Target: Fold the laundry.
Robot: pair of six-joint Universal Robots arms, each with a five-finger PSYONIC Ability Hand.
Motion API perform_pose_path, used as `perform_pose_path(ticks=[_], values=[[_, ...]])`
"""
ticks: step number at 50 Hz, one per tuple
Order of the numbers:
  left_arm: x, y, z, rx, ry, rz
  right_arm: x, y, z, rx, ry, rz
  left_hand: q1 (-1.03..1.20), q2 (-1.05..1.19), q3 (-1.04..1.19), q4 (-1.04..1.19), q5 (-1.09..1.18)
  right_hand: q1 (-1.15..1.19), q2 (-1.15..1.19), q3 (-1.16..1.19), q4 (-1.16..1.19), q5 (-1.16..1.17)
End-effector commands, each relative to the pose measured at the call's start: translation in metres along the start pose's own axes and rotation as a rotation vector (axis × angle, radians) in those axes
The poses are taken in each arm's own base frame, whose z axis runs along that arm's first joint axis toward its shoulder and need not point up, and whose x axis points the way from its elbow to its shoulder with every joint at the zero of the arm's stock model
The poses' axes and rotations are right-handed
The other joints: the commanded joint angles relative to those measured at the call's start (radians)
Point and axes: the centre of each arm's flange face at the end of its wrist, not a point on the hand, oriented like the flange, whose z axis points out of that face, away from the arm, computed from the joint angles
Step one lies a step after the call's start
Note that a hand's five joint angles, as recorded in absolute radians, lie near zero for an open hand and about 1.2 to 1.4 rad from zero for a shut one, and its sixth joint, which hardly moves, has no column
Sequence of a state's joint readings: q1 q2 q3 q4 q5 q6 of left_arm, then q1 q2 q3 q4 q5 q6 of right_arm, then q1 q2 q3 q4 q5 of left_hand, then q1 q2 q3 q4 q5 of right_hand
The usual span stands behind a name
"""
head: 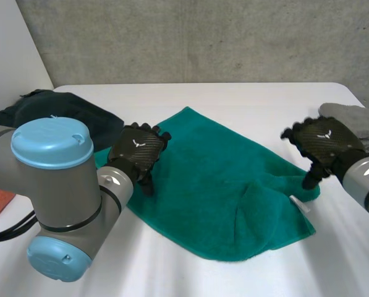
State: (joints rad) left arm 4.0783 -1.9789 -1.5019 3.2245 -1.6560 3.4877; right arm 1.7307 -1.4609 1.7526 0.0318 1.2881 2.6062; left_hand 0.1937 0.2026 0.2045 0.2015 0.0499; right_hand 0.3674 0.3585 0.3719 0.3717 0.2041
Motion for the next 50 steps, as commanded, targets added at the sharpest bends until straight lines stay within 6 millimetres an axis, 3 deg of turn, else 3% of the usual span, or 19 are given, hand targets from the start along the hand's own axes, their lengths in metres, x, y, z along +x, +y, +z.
perform_pose_path(ticks=[1,8,15,19,27,50], values=[[-0.004,0.0,-0.001,0.001,-0.01,-0.005,0.004,0.021,-0.026,-0.264,-0.151,-0.029,-0.019,-0.028,-0.03,-0.027,-0.05,0.223,0.232,0.219,0.219,0.212],[-0.002,0.002,-0.001,0.003,-0.005,-0.005,0.0,0.04,-0.04,-0.297,-0.227,-0.06,-0.019,-0.028,-0.03,-0.027,-0.05,0.3,0.309,0.296,0.296,0.289],[0.001,0.003,0.0,0.018,0.0,-0.005,-0.018,0.058,-0.044,-0.242,-0.29,-0.011,-0.019,-0.028,-0.03,-0.027,-0.05,0.148,0.157,0.143,0.144,0.137],[0.002,0.002,0.0,0.024,0.002,-0.006,-0.021,0.066,-0.037,-0.172,-0.284,-0.011,-0.019,-0.028,-0.03,-0.027,-0.05,0.06,0.069,0.055,0.055,0.049],[0.002,0.002,0.0,0.031,-0.001,-0.006,-0.029,0.075,-0.015,-0.101,-0.282,0.018,-0.019,-0.028,-0.03,-0.027,-0.05,0.11,0.118,0.105,0.105,0.098],[-0.004,0.006,0.002,0.032,-0.019,-0.013,-0.031,0.081,0.031,-0.063,-0.246,-0.067,-0.019,-0.028,-0.03,-0.027,-0.05,0.312,0.321,0.307,0.308,0.301]])
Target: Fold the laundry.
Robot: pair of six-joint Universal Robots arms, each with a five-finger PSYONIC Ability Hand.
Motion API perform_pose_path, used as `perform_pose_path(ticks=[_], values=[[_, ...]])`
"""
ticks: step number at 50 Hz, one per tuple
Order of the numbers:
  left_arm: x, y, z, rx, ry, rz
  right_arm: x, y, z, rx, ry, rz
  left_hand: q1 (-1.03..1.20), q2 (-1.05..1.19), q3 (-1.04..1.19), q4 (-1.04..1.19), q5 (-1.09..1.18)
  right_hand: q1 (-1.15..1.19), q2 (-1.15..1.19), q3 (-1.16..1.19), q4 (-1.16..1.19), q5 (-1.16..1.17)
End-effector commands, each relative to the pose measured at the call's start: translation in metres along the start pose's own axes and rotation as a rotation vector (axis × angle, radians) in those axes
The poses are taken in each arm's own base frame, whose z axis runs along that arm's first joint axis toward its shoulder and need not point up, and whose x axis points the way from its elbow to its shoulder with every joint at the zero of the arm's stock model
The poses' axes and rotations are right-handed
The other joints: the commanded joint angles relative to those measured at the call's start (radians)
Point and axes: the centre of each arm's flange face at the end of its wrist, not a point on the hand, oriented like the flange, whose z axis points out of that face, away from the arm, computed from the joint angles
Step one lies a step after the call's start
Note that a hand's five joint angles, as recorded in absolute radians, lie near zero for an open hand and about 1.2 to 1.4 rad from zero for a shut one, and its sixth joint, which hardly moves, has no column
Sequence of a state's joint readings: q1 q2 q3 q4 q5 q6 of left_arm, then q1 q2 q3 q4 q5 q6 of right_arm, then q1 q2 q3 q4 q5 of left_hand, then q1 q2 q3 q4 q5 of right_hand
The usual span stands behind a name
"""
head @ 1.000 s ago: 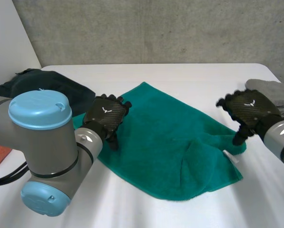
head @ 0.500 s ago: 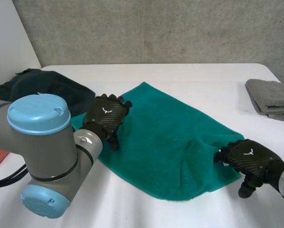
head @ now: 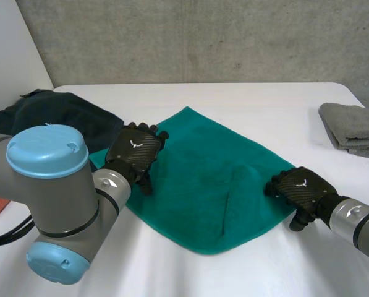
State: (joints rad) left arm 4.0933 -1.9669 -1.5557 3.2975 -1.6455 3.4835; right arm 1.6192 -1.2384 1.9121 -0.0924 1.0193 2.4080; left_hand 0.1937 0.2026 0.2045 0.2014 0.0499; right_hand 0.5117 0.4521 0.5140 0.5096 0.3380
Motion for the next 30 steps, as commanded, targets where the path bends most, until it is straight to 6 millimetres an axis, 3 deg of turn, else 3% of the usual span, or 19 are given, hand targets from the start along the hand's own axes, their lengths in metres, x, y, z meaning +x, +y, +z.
perform_pose_path(ticks=[1,3,6,7,8,13,16,18,19,24,26,30], values=[[-0.002,-0.001,0.001,0.004,-0.005,-0.002,0.004,-0.001,0.011,0.014,0.019,-0.027,-0.019,-0.028,-0.03,-0.027,-0.05,0.176,0.236,0.174,0.179,0.176],[-0.002,-0.001,0.001,0.004,-0.005,-0.002,0.004,-0.001,0.014,0.018,0.024,-0.036,-0.019,-0.028,-0.03,-0.027,-0.05,0.191,0.251,0.189,0.193,0.19],[-0.002,0.0,0.0,0.001,-0.005,-0.002,0.007,-0.001,0.02,0.022,0.044,-0.041,-0.019,-0.028,-0.03,-0.027,-0.05,0.452,0.511,0.449,0.454,0.451],[-0.003,0.001,-0.001,-0.001,-0.007,-0.002,0.008,-0.003,0.022,0.028,0.052,-0.047,-0.019,-0.028,-0.03,-0.027,-0.05,0.737,0.797,0.735,0.74,0.737],[-0.003,0.001,-0.001,-0.003,-0.007,-0.002,0.009,-0.005,0.023,0.032,0.056,-0.049,-0.019,-0.028,-0.03,-0.027,-0.05,0.883,0.943,0.881,0.885,0.882],[-0.011,0.003,-0.004,-0.012,-0.022,-0.014,0.016,-0.017,0.02,0.065,0.082,-0.022,-0.019,-0.028,-0.03,-0.027,-0.05,0.885,0.944,0.882,0.887,0.884],[-0.022,0.002,-0.006,-0.016,-0.046,-0.035,0.023,-0.038,0.011,0.103,0.111,-0.041,-0.019,-0.028,-0.03,-0.027,-0.05,0.885,0.944,0.882,0.887,0.884],[-0.027,0.001,-0.008,-0.019,-0.053,-0.045,0.036,-0.048,0.005,0.123,0.154,-0.048,-0.019,-0.028,-0.03,-0.027,-0.05,0.885,0.944,0.882,0.887,0.884],[-0.032,0.001,-0.011,-0.025,-0.054,-0.05,0.054,-0.052,0.001,0.123,0.207,-0.048,-0.019,-0.028,-0.03,-0.027,-0.05,0.885,0.944,0.882,0.887,0.884],[-0.048,0.002,-0.016,-0.034,-0.052,-0.053,0.108,-0.028,0.002,-0.037,0.38,-0.014,-0.019,-0.028,-0.03,-0.027,-0.05,0.885,0.944,0.882,0.887,0.884],[-0.058,0.003,-0.016,-0.04,-0.052,-0.052,0.128,-0.007,-0.002,-0.192,0.437,-0.02,-0.019,-0.028,-0.03,-0.027,-0.05,0.885,0.944,0.882,0.887,0.884],[-0.073,0.011,-0.012,-0.061,-0.046,-0.059,0.139,0.017,-0.005,-0.322,0.409,-0.059,-0.019,-0.028,-0.03,-0.027,-0.05,0.885,0.944,0.882,0.887,0.884]])
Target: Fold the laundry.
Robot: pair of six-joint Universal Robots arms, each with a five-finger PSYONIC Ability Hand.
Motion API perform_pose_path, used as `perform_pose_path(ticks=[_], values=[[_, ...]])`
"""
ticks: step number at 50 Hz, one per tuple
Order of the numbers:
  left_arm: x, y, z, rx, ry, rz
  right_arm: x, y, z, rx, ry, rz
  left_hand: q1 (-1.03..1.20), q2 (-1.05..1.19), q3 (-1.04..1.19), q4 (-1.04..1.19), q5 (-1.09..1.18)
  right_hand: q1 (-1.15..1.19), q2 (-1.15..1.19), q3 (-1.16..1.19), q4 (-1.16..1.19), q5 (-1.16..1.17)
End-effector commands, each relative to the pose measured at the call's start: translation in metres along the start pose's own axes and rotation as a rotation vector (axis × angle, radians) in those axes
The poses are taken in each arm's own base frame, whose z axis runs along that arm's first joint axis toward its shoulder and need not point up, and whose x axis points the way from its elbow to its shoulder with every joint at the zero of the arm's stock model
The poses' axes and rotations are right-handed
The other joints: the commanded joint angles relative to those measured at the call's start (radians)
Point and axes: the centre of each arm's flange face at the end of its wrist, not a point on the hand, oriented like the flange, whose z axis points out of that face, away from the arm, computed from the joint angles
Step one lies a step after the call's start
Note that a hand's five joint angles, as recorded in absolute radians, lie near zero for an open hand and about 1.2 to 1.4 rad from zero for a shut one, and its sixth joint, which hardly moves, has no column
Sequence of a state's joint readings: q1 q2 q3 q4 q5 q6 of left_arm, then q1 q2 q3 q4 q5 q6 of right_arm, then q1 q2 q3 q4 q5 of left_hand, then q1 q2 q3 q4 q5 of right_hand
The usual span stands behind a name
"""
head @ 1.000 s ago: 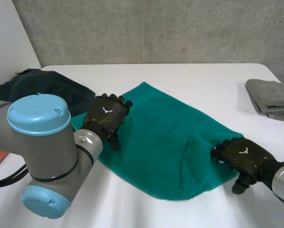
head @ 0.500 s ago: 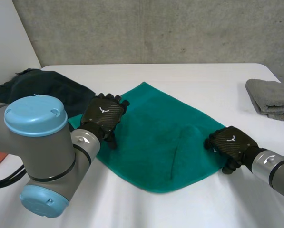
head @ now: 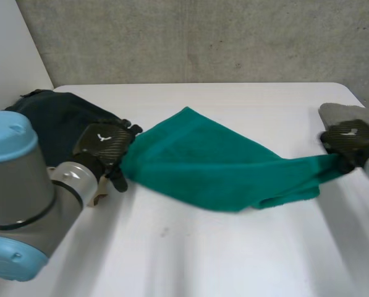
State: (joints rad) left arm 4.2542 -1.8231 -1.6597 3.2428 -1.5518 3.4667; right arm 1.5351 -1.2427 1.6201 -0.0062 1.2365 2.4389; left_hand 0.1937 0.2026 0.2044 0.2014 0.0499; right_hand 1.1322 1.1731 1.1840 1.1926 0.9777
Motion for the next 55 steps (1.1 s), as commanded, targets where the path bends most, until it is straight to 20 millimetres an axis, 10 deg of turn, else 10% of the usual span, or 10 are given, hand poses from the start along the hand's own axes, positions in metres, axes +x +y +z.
perform_pose_path(ticks=[1,12,26,44,55], values=[[-0.027,0.009,0.007,-0.029,0.006,-0.007,0.034,0.048,0.01,-0.264,0.042,-0.083,-0.019,-0.028,-0.03,-0.027,-0.05,0.264,0.223,0.212,0.204,0.244],[-0.04,0.041,0.058,-0.05,0.063,-0.015,0.025,0.03,0.01,-0.107,0.064,0.048,-0.019,-0.028,-0.03,-0.027,-0.05,0.264,0.223,0.212,0.204,0.244],[-0.013,-0.012,0.12,0.225,0.111,0.04,0.008,0.023,-0.002,-0.06,0.039,0.034,-0.019,-0.028,-0.03,-0.027,-0.05,0.264,0.223,0.212,0.204,0.244],[0.008,0.048,0.188,0.068,0.211,0.216,-0.006,0.023,-0.015,-0.056,0.003,0.037,0.026,0.017,0.015,0.018,-0.005,0.264,0.223,0.212,0.204,0.244],[0.005,0.06,0.209,0.129,0.199,0.148,-0.007,0.028,-0.016,-0.07,0.002,0.048,0.824,0.815,0.813,0.816,0.793,0.264,0.223,0.212,0.204,0.244]])
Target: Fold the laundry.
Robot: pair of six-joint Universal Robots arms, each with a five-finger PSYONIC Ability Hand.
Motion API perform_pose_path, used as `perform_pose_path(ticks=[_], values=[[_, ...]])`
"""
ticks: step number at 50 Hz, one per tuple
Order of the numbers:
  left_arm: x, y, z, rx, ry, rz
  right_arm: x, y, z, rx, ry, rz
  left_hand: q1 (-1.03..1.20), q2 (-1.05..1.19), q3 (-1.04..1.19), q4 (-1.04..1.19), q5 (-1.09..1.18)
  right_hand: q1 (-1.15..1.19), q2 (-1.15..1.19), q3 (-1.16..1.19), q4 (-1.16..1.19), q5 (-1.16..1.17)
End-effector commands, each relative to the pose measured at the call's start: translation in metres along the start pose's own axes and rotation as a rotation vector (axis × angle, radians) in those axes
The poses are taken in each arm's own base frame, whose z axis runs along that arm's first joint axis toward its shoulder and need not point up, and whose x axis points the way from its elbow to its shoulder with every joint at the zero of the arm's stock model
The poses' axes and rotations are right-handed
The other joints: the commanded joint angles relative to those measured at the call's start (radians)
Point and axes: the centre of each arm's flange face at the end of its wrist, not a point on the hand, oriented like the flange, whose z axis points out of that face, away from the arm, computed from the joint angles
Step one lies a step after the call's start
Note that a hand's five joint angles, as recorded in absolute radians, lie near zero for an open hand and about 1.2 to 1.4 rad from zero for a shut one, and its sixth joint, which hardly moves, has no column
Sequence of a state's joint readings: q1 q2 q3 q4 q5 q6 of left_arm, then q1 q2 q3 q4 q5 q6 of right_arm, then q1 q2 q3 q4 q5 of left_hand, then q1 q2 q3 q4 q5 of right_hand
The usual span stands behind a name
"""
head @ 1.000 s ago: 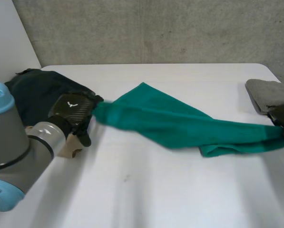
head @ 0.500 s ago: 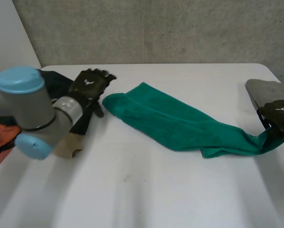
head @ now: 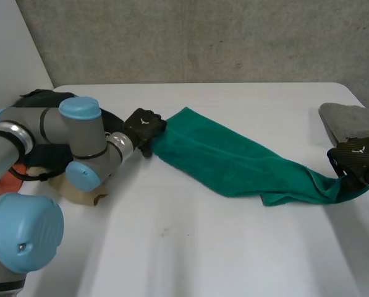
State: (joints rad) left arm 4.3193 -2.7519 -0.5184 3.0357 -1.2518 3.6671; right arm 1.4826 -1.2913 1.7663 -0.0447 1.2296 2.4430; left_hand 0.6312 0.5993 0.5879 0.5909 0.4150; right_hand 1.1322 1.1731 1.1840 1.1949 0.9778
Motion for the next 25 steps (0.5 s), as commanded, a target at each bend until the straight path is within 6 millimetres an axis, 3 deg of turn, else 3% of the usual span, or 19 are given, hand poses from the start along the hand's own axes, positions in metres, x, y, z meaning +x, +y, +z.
perform_pose_path(ticks=[1,6,9,14,18,19,22,23,25], values=[[-0.003,0.011,0.01,0.026,-0.021,-0.034,0.0,0.002,0.0,-0.006,0.005,0.005,0.413,0.445,0.456,0.453,0.455,0.264,0.223,0.212,0.201,0.244],[-0.003,0.016,0.015,0.051,-0.039,-0.021,0.0,0.003,-0.001,-0.012,0.003,0.008,0.548,0.58,0.591,0.588,0.589,0.264,0.223,0.212,0.201,0.244],[-0.005,0.011,0.015,0.055,-0.058,-0.002,0.002,0.002,-0.002,-0.009,0.009,0.003,0.765,0.797,0.808,0.805,0.807,0.264,0.223,0.212,0.201,0.244],[-0.02,-0.016,0.005,0.047,-0.183,0.033,0.012,-0.01,-0.004,0.027,0.045,-0.01,0.765,0.797,0.808,0.805,0.807,0.264,0.223,0.212,0.201,0.244],[-0.046,-0.053,-0.019,0.076,-0.287,0.037,0.028,-0.031,-0.007,0.075,0.084,-0.031,0.765,0.797,0.808,0.805,0.807,0.264,0.223,0.212,0.201,0.244],[-0.054,-0.072,-0.032,0.106,-0.304,0.04,0.034,-0.043,-0.009,0.094,0.094,-0.037,0.765,0.797,0.808,0.805,0.807,0.264,0.223,0.212,0.201,0.244],[-0.059,-0.098,-0.057,0.135,-0.31,0.038,0.044,-0.061,-0.014,0.12,0.105,-0.043,0.765,0.797,0.808,0.805,0.807,0.264,0.223,0.212,0.201,0.244],[-0.061,-0.114,-0.076,0.146,-0.312,0.037,0.049,-0.072,-0.019,0.129,0.105,-0.047,0.765,0.797,0.808,0.805,0.807,0.264,0.223,0.212,0.201,0.244],[-0.061,-0.129,-0.096,0.155,-0.313,0.041,0.053,-0.083,-0.024,0.132,0.1,-0.052,0.765,0.797,0.808,0.805,0.807,0.264,0.223,0.212,0.201,0.244]])
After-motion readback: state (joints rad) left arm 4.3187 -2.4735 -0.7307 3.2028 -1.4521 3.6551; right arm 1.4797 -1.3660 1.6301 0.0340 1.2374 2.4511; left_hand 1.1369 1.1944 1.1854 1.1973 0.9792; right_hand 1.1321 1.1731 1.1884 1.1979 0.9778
